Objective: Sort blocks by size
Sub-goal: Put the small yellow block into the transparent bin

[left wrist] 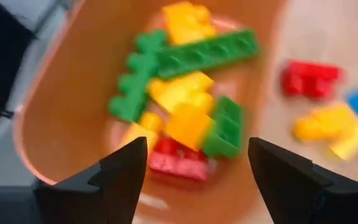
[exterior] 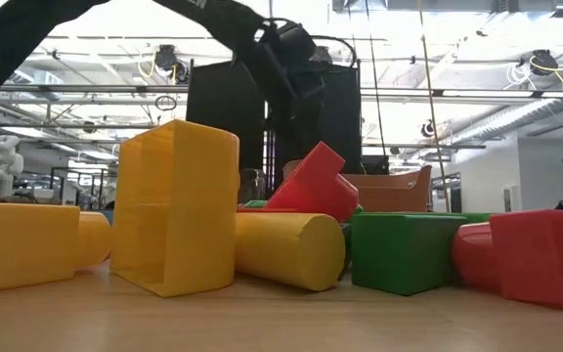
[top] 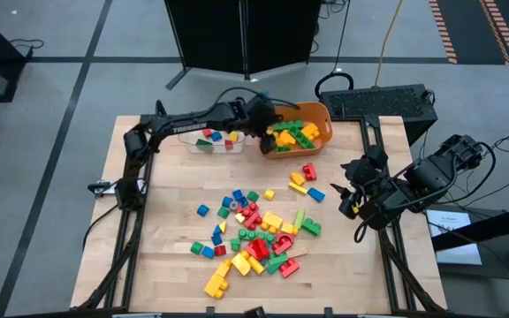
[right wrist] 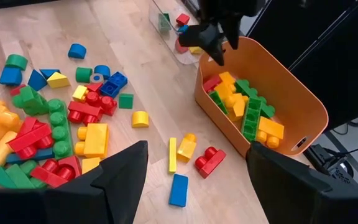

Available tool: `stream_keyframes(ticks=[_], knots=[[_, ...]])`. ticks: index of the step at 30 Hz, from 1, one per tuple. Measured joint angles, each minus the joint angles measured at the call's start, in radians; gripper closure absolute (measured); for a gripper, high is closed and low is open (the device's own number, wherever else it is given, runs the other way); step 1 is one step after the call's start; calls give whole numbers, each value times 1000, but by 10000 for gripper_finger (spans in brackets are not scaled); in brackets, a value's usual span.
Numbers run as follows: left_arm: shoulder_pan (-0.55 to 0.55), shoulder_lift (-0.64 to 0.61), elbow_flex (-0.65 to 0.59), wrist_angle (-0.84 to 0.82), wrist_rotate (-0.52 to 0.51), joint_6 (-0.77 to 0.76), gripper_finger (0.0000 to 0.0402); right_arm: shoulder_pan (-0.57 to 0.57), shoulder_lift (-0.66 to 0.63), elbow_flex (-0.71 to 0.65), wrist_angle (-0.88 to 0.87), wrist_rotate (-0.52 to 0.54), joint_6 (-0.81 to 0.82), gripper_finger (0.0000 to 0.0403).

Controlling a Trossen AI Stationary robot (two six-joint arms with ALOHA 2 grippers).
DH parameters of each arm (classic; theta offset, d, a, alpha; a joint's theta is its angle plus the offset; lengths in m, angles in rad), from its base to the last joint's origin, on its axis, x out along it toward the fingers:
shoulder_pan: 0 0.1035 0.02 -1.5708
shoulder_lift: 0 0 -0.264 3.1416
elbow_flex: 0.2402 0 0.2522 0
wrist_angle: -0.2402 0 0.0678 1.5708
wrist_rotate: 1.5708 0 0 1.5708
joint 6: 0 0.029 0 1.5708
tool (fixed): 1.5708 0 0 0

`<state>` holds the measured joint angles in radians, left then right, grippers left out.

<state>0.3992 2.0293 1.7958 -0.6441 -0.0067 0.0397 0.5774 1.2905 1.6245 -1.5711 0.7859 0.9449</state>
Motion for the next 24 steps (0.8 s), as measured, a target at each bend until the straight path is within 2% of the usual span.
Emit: stream_keyframes(ticks=[7,10,12,14,16,19,22,24], knots=[[-117,-3,75,-233,77,309,118,0,0,0,0,-1,2,138],[-164,-1,69,-231,148,319,118,0,0,0,0,-1,4,138],[-191,13,48,-198,123,250,118,0,0,0,0,-1,10,138],[-213,44,40,-205,14,94,118,0,0,0,0,-2,17,138],[-226,68,38,-228,-39,-77,118,0,0,0,0,-2,26,138],[-240,77,39,-228,-49,-334,118,0,0,0,0,-2,29,138],[-266,81,39,-226,-43,-464,118,0,0,0,0,-2,29,138],[-285,81,39,-227,-87,-521,118,0,0,0,0,-2,30,138]])
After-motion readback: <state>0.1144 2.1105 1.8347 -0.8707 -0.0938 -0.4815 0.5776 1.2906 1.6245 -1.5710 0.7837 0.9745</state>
